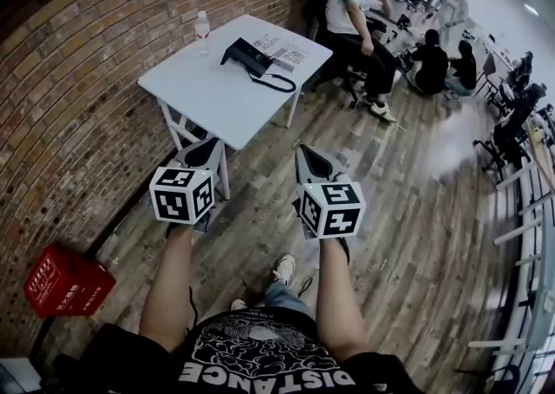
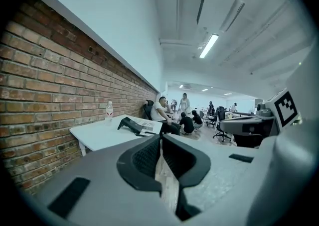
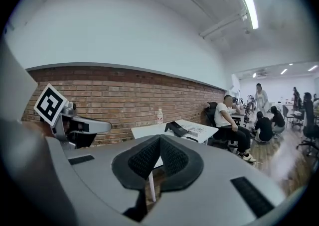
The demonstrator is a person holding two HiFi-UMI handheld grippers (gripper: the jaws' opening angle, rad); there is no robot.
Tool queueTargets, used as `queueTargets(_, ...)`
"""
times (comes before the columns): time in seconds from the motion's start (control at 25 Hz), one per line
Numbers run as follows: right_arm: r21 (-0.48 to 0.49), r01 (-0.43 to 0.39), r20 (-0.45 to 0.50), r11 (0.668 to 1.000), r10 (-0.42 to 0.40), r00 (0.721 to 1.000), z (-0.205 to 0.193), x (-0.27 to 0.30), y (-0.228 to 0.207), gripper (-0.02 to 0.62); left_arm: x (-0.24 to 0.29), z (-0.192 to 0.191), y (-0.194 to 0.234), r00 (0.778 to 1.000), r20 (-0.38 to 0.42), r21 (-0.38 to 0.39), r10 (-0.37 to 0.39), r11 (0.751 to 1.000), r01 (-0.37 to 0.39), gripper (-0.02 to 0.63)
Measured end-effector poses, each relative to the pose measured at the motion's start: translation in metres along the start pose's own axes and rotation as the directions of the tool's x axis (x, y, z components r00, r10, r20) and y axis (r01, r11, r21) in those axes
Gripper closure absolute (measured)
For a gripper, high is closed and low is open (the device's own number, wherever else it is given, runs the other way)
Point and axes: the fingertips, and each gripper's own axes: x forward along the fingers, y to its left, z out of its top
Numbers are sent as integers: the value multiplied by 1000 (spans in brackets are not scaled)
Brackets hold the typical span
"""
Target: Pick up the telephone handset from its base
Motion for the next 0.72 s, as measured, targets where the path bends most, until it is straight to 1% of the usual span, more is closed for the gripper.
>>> queueTargets(0.16,4,-12,9,1000,12,1000,1,19,-23,595,33,0,-4,1000,-12,0,-16,1000,16,594)
queueTargets(0.32,3,-34,7,999,34,999,3,45,-49,595,70,1,-3,1000,-24,-8,-6,1000,6,588)
queueTargets(0.44,-5,-54,5,999,54,999,8,65,-71,595,101,6,-2,1000,-28,-21,2,1000,-2,567)
queueTargets(0.6,-14,-77,4,997,77,997,16,88,-108,596,142,17,-6,1000,-21,-32,19,999,-20,557)
queueTargets(0.72,-17,-92,6,996,92,996,23,106,-138,595,173,25,-11,999,-22,-64,23,998,-25,534)
